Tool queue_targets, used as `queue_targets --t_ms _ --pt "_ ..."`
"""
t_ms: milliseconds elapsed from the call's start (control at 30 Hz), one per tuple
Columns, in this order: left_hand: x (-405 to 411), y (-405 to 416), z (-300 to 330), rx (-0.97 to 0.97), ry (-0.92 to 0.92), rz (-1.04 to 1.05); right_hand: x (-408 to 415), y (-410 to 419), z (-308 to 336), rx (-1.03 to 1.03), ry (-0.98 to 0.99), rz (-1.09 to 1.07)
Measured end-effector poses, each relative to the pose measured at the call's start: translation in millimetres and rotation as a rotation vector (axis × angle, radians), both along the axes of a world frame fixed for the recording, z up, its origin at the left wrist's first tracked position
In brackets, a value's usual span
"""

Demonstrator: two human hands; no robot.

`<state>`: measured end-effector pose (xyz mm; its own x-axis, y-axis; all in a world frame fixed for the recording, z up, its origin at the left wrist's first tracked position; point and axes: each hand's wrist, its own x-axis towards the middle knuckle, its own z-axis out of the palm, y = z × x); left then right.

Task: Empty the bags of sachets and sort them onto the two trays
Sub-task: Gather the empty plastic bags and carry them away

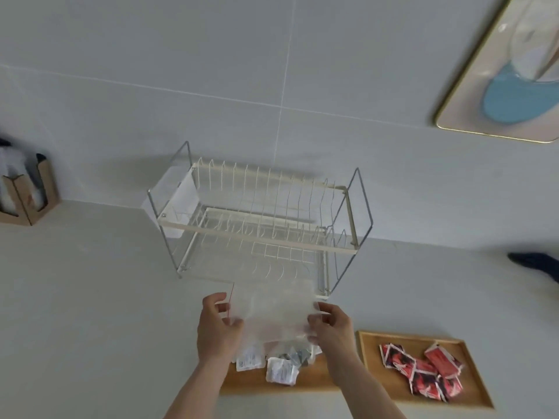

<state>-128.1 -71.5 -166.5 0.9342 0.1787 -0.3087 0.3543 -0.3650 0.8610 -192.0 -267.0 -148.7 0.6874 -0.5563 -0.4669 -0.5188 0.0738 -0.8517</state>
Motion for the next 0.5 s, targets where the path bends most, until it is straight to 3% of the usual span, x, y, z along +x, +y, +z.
queue_targets --t_ms 300,500 --pt "-50 -132 18 0.120 -0.083 -0.220 -78 -130 12 -0.061 -0.030 -0.118" --pt "-92 -234 32 0.099 -0.121 -0.373 -142 -220 22 -0.115 -0.046 -0.237"
